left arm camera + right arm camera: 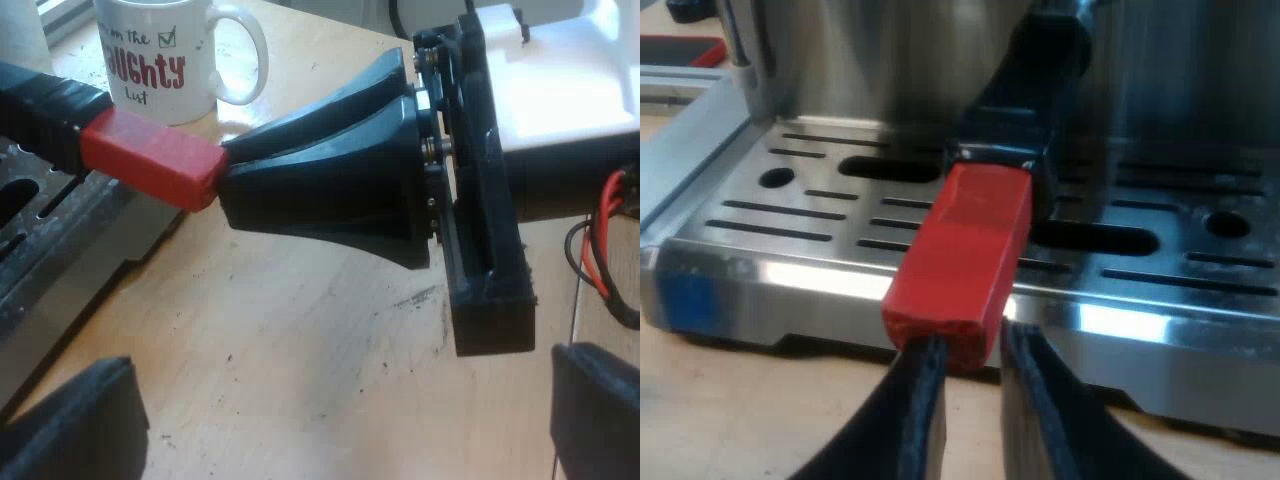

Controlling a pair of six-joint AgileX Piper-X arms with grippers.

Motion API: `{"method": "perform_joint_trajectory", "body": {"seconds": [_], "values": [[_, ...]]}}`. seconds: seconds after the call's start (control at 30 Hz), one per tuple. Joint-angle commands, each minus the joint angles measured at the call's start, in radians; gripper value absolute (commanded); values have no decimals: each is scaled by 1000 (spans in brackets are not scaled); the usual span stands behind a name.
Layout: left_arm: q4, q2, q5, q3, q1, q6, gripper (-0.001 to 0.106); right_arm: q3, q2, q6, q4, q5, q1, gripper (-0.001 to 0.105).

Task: Grind coffee beans and then tamp

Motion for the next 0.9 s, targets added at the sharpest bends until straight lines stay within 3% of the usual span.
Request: {"method": "perform_joint_trajectory", "body": {"seconds": [0.03,0.6,0.8,0.9], "values": [[5,-5,9,-5,-5,-18,83,-3,0,-4,-21,40,-35,17],[37,-5,9,-5,-5,-18,83,-3,0,-11,-38,154,-119,17],[37,-5,9,-5,-5,-18,83,-3,0,-50,-69,199,-119,17],[37,-5,9,-5,-5,-18,83,-3,0,-103,-97,215,-119,17]]}}
